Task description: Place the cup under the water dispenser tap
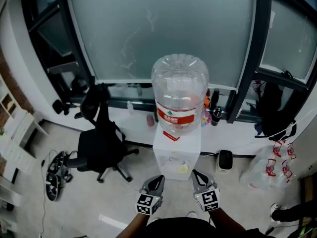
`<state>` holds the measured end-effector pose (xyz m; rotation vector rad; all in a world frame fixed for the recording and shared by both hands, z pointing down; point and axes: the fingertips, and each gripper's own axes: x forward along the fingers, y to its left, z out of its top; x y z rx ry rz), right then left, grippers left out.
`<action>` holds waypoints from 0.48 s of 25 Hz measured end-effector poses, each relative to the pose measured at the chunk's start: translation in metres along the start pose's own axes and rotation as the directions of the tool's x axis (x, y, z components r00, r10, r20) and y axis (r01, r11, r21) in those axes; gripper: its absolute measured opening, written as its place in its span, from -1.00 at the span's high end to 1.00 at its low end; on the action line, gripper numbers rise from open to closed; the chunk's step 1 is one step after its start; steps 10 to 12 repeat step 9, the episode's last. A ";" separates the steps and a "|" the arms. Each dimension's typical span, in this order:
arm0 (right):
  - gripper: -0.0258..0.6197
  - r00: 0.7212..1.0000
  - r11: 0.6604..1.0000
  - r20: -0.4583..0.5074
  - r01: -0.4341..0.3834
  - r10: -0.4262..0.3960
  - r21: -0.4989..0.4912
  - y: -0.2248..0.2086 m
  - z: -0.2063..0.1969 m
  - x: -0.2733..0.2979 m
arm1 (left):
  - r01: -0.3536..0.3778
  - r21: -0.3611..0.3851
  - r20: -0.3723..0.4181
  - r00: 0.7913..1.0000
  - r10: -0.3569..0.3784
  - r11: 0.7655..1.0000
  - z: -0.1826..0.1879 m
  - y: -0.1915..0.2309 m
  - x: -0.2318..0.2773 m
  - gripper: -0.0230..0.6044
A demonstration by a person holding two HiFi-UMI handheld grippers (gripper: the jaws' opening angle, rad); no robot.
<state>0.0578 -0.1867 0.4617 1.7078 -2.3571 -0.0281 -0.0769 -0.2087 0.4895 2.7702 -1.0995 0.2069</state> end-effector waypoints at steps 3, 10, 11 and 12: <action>0.92 1.000 1.000 -0.002 -0.001 0.001 0.001 0.001 -0.001 -0.003 | 0.003 -0.006 0.001 1.000 -0.003 1.000 -0.001 -0.003 -0.002 0.88; 0.92 1.000 0.999 0.001 -0.003 0.003 0.033 0.006 0.002 -0.007 | -0.001 -0.048 0.018 1.000 0.002 0.999 0.001 -0.003 -0.008 0.88; 0.92 1.000 0.999 0.001 -0.003 0.003 0.033 0.006 0.002 -0.007 | -0.001 -0.048 0.018 1.000 0.002 0.999 0.001 -0.003 -0.008 0.88; 0.92 1.000 0.999 0.001 -0.003 0.003 0.033 0.006 0.002 -0.007 | -0.001 -0.048 0.018 1.000 0.002 0.999 0.001 -0.003 -0.008 0.88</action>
